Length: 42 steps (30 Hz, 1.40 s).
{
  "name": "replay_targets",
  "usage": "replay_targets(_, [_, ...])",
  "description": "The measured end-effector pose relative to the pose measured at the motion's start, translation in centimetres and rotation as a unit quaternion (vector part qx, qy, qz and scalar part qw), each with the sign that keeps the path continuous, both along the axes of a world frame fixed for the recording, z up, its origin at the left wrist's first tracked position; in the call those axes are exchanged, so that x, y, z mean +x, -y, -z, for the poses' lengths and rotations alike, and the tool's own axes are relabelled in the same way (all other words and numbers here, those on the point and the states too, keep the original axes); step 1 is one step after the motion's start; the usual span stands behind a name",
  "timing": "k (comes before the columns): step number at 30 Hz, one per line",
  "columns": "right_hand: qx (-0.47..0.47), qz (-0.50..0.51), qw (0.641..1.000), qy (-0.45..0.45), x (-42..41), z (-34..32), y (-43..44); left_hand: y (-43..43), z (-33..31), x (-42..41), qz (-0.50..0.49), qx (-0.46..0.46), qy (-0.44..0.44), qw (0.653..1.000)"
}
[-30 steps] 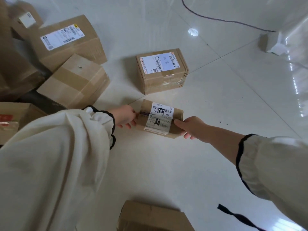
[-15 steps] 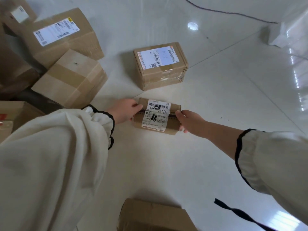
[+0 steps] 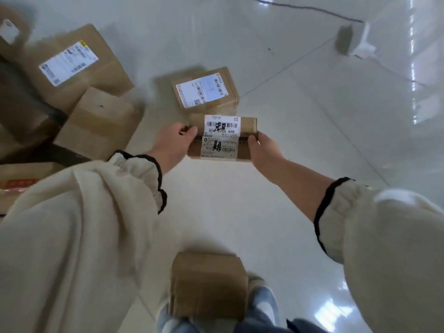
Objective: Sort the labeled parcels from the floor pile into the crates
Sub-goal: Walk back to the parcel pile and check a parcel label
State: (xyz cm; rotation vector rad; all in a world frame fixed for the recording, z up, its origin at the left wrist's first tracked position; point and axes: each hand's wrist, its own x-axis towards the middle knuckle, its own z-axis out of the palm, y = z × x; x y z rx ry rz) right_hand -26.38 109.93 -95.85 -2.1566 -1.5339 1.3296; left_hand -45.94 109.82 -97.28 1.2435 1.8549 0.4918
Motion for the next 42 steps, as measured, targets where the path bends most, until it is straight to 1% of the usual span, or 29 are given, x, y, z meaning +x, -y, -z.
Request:
replay_targets(3, [-0.02, 0.04, 0.999, -0.013, 1.9, -9.1, 0.6, -0.5, -9.5, 1.6, 0.025, 0.01, -0.02, 0.999])
replay_targets(5, [-0.023, 0.061, 0.998, -0.012, 3.6, -16.5, 1.0, -0.7, -16.7, 3.2, 0.043, 0.009, -0.015, 0.999])
replay_targets(10, [-0.004, 0.145, 0.989, -0.02, 7.6, -38.9, 2.3, -1.1, -38.0, 8.3, 0.114, -0.004, -0.022, 0.993])
replay_targets(13, [0.028, 0.193, 0.981, -0.015, 10.4, -51.2, 3.7, -1.7, -50.6, 11.8, 0.161, 0.012, -0.038, 0.986])
replay_targets(15, [0.052, 0.211, 0.976, -0.005, 12.0, -57.7, 5.1, -1.4, -57.2, 13.7, 0.186, 0.029, -0.041, 0.981])
replay_targets(18, [0.064, 0.248, 0.967, 0.007, 13.9, -65.3, 8.6, 0.3, -64.4, 15.7, 0.238, 0.042, -0.027, 0.97])
replay_targets(21, [0.091, 0.301, 0.949, 0.003, 15.6, -70.1, 13.2, 2.7, -69.7, 18.1, 0.301, 0.057, -0.015, 0.952])
replay_targets(25, [0.131, 0.364, 0.922, 0.028, 17.3, -74.2, 20.0, 6.5, -75.2, 22.1, 0.39, 0.086, -0.029, 0.916])
replay_targets(29, [0.143, 0.449, 0.881, 0.049, 20.0, -77.4, 28.0, 11.2, -79.3, 27.8, 0.481, 0.09, 0.0, 0.872])
replay_targets(34, [0.165, 0.568, 0.803, 0.081, 23.6, -80.7, 41.1, 21.6, -82.8, 36.7, 0.609, 0.113, 0.051, 0.783])
replay_targets(37, [0.152, 0.654, 0.737, 0.077, 24.4, -81.8, 50.1, 29.9, -83.6, 41.0, 0.666, 0.113, 0.082, 0.733])
replay_targets(39, [0.143, 0.701, 0.694, 0.076, 24.1, -82.2, 56.2, 35.6, -83.4, 43.3, 0.703, 0.099, 0.106, 0.696])
replay_targets(42, [0.117, 0.749, 0.646, 0.086, 22.7, -82.1, 65.2, 45.0, -82.7, 45.4, 0.763, 0.067, 0.113, 0.633])
